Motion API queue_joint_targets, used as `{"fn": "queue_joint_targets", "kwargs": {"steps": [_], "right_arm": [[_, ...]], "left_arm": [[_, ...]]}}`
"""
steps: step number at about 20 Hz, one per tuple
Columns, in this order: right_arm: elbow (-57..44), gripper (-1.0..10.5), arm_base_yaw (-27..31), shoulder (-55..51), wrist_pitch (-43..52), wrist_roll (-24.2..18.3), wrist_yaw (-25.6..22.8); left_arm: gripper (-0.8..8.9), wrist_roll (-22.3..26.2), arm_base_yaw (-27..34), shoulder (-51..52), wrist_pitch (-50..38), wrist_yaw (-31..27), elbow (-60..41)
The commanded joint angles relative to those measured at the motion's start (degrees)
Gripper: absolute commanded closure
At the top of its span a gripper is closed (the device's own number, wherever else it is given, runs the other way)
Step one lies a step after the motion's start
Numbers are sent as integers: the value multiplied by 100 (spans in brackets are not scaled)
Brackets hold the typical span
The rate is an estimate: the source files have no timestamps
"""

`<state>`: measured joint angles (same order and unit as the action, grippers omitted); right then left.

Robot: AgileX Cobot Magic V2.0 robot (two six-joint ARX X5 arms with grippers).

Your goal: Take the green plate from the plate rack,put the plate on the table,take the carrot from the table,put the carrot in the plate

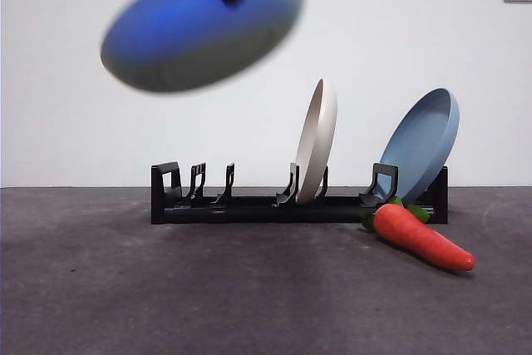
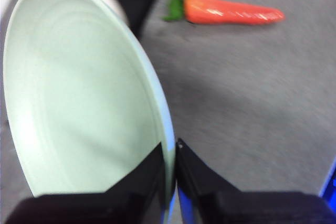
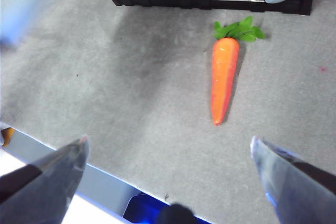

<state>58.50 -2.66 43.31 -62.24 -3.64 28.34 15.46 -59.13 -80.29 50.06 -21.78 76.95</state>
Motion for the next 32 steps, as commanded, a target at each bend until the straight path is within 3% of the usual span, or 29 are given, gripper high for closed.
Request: {"fn": "queue_joint_targets", "kwargs": {"steps": [1,7,13,16,18,22,24,27,32], "right_arm": [[9,320,-15,-7,31,37,9],[7,321,-15,22,28,37,7],[9,321,-15,142,26,35,7],[7,321,-15,245,28,35,4],[9,321,-31,365,31,35,0],[7,321,-155,730,87,33,-20],[7,321,-205,1003,249,33,-39],[7,321,-330,1561,684,39,-94],[7,321,-892,2785,1615,59,-979]], "left_arm": [[819,140,-208,-310,-516,-103,-627],[819,435,-472,-1224,-1912,-474,-1545],[819,424,-542,-2138,-2107,-442,-1554],[819,367,-527,-2343,-2129,-42,-1554],[799,131,-527,-2345,-2127,614,-1554],[473,-223,-527,-2334,-2033,859,-1534],[464,-247,-527,-2256,-1937,846,-1530],[463,-649,-527,-1858,-1690,837,-1447],[464,-1451,-527,-518,-1147,870,-979]]}}
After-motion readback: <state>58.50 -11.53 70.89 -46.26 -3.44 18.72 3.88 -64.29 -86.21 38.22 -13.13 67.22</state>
